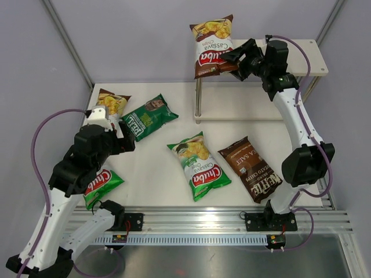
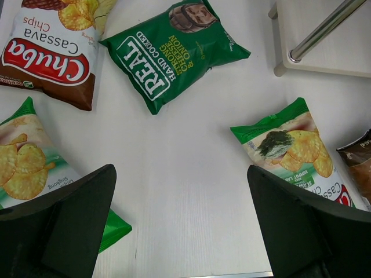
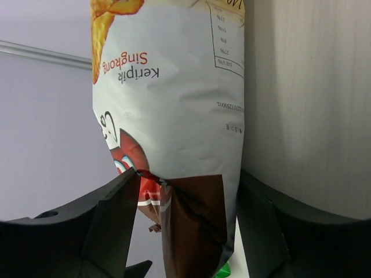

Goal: Place and organize the chips bags onto the shelf

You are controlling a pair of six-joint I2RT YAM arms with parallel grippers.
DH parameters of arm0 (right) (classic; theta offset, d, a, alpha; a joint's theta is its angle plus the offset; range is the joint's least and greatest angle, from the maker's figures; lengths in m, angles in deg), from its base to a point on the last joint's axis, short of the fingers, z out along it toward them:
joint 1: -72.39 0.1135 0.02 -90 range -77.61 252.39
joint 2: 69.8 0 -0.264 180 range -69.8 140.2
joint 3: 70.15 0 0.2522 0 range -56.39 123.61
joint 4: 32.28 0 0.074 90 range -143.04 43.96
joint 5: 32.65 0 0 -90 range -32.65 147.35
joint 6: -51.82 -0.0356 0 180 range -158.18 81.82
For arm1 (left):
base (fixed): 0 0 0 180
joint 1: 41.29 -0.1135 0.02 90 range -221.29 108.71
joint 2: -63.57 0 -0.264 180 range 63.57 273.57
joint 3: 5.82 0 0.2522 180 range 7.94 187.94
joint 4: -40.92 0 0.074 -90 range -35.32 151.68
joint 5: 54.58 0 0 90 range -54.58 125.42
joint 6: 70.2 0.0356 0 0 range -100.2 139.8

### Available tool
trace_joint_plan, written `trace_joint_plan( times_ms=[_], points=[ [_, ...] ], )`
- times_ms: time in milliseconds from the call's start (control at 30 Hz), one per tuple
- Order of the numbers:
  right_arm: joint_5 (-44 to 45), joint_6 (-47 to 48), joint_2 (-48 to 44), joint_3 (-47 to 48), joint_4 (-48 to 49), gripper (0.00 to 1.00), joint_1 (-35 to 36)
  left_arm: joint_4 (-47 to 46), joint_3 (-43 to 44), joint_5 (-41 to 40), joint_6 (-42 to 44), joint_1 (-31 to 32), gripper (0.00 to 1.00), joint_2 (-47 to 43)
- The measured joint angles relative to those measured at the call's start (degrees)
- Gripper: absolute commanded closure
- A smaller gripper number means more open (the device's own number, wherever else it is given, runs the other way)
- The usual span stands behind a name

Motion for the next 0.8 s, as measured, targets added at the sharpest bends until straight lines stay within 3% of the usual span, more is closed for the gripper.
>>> trace_joint_plan(
  times_ms=[33, 233, 367, 600, 667, 700, 800],
  points=[
    [1.0, 1.1, -0.2, 0.5, -1.4, 0.24, 0.0, -0.2, -0.3, 0.0, 0.0, 0.0, 0.01, 0.3],
    [5.7, 7.1, -2.3, 2.1, -7.3, 0.25, -0.1, -0.8, -1.7, 0.0, 0.4, -0.1, 0.01, 1.2],
    [8.2, 10.3, -3.9, 2.1, -10.4, 0.48, -0.1, -1.2, -1.8, 0.0, 0.4, -0.3, 0.01, 1.8],
    [9.5, 11.8, -4.8, 1.5, -11.6, 0.54, -0.2, -1.4, -1.8, 0.0, 0.4, -0.6, 0.01, 2.6],
    [9.5, 11.8, -4.8, 1.4, -11.6, 0.50, -0.2, -1.6, -1.8, 0.1, 0.4, -0.7, 0.01, 3.0],
    [9.6, 11.9, -4.8, 1.4, -11.7, 0.39, -0.2, -1.7, -1.8, 0.3, 0.4, -0.7, 0.01, 3.3],
    [10.0, 12.5, -4.9, 1.4, -11.9, 0.25, -0.2, -1.8, -1.8, 0.5, 0.3, -0.7, 0.01, 3.7]
  ],
)
